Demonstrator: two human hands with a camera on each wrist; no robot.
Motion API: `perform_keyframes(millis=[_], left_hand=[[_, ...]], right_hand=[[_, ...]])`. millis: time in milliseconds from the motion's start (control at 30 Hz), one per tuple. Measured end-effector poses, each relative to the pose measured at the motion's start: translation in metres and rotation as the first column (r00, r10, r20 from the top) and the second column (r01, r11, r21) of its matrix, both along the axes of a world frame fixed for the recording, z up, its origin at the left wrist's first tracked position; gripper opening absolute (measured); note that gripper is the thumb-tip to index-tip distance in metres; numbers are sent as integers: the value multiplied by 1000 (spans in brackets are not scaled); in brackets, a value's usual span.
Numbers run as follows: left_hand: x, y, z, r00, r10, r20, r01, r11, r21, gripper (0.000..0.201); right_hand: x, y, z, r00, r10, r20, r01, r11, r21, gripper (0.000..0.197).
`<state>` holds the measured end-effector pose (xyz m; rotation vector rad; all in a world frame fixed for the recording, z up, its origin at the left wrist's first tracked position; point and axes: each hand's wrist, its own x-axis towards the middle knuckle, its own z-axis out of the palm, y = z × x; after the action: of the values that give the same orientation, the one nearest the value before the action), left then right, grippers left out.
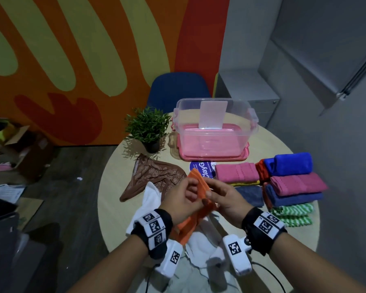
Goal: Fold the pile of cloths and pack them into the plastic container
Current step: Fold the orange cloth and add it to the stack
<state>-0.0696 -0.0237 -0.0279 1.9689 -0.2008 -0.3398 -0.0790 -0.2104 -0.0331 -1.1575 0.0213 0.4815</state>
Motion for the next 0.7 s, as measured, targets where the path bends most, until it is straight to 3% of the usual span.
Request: perform_keyframes(millis=[67, 133, 233, 300, 400, 467, 567, 633, 700], left_hand=[[4, 3, 8, 1000, 1, -27, -2, 1000, -6, 70], [7, 3, 12, 998, 64, 28, -65, 998, 8, 53], [14, 7, 16, 981, 175, 87, -175, 985, -13, 17], [15, 9, 23, 985, 154, 72, -152, 988, -35, 14], [11, 7, 37, 995, 53, -79, -70, 969, -238, 24], [14, 12, 44, 999, 34, -42, -43, 971, -233, 23], [25, 30, 51, 998, 16, 57, -10, 995, -100, 21], [35, 46, 57, 989, 5, 145, -19, 995, 99, 26], [42, 58, 69, 962, 46, 271, -118, 959, 259, 29]], right_hand=[[4, -3, 7, 997, 66, 49, -66, 998, 3, 72], [6, -1, 13, 986, 111, 122, -88, 979, -185, 82], [4, 3, 20, 958, 162, 235, -30, 876, -482, 85], [2, 6, 26, 947, 158, 279, 12, 853, -522, 81], [2, 8, 36, 934, 173, 312, 2, 871, -491, 80], [7, 7, 39, 903, 193, 384, 76, 808, -584, 69], [18, -6, 41, 868, 165, 469, 250, 671, -698, 39], [26, -18, 46, 842, 143, 520, 350, 589, -728, 32], [35, -31, 57, 825, 90, 558, 436, 528, -729, 26]])
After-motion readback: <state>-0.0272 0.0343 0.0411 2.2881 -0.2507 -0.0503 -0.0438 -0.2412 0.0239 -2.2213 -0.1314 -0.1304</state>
